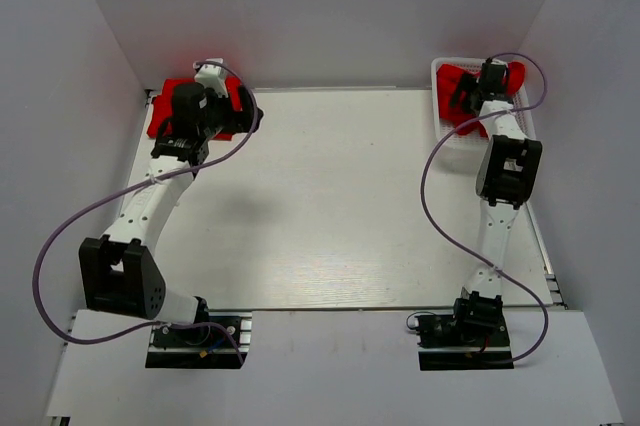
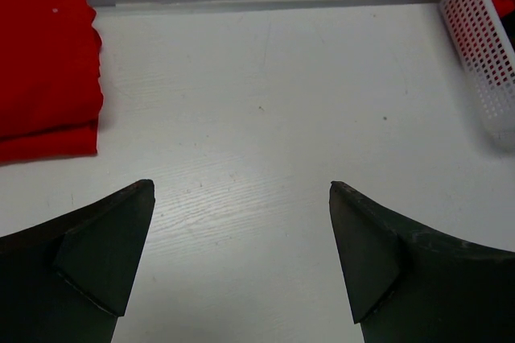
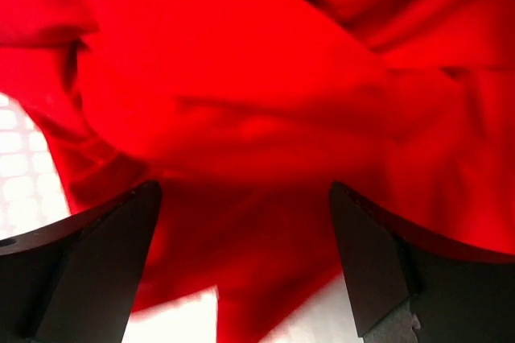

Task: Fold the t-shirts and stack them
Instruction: Grab crumpled tshirt from bin with the right arm, then move the tshirt to the center of the board

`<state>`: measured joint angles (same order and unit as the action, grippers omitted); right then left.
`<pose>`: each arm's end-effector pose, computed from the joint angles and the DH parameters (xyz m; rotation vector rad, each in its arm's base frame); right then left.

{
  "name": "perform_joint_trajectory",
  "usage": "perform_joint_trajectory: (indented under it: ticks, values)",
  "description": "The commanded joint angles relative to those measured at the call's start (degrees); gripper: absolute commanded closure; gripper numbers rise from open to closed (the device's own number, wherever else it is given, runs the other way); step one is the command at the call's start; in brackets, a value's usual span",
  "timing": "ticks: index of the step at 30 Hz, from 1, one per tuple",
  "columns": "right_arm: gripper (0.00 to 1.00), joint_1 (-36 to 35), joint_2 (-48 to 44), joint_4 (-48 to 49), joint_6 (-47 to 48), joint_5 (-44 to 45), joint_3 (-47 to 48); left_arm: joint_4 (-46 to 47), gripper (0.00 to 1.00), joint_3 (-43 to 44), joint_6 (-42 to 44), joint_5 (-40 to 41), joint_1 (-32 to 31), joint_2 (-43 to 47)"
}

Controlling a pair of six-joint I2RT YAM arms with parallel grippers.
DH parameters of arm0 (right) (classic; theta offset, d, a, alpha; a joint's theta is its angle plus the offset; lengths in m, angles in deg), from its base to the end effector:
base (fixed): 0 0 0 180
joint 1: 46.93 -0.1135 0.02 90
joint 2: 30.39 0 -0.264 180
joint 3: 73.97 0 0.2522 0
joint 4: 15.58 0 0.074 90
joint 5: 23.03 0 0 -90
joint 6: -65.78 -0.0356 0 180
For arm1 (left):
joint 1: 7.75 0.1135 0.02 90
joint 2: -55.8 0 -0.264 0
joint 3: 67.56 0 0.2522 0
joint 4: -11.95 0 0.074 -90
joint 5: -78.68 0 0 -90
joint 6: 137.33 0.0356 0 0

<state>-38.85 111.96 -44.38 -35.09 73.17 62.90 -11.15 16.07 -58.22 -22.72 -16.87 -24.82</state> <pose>0.5643 -0.0840 0.1891 0.4176 2.1258 -0.0894 0.3258 -0.0594 0.3498 0.1050 1.9345 -0.4247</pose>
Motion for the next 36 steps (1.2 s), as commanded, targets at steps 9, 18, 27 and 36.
perform_joint_trajectory:
  ticks: [9, 18, 27, 36]
  values:
    - [0.41, -0.25, 5.75, 28.48, -8.72, -9.53, 0.38, -2.17, 0.0, 0.09, 0.0, -0.03, 0.25, -2.43]
    - [1.0, -0.25, -6.18, 36.14, -4.97, -6.55, -10.52, -4.45, 0.0, 2.37, 1.23, -0.03, 0.25, -2.36]
    - [1.0, -0.61, -23.23, 18.77, 1.55, -4.35, -7.46, -9.9, 0.0, 2.91, -0.97, -0.64, 0.25, 1.17]
    - [1.0, -4.64, -34.93, -2.61, 6.99, -24.43, 4.85, -19.74, 0.0, 0.63, -4.74, 1.99, 0.25, 6.09]
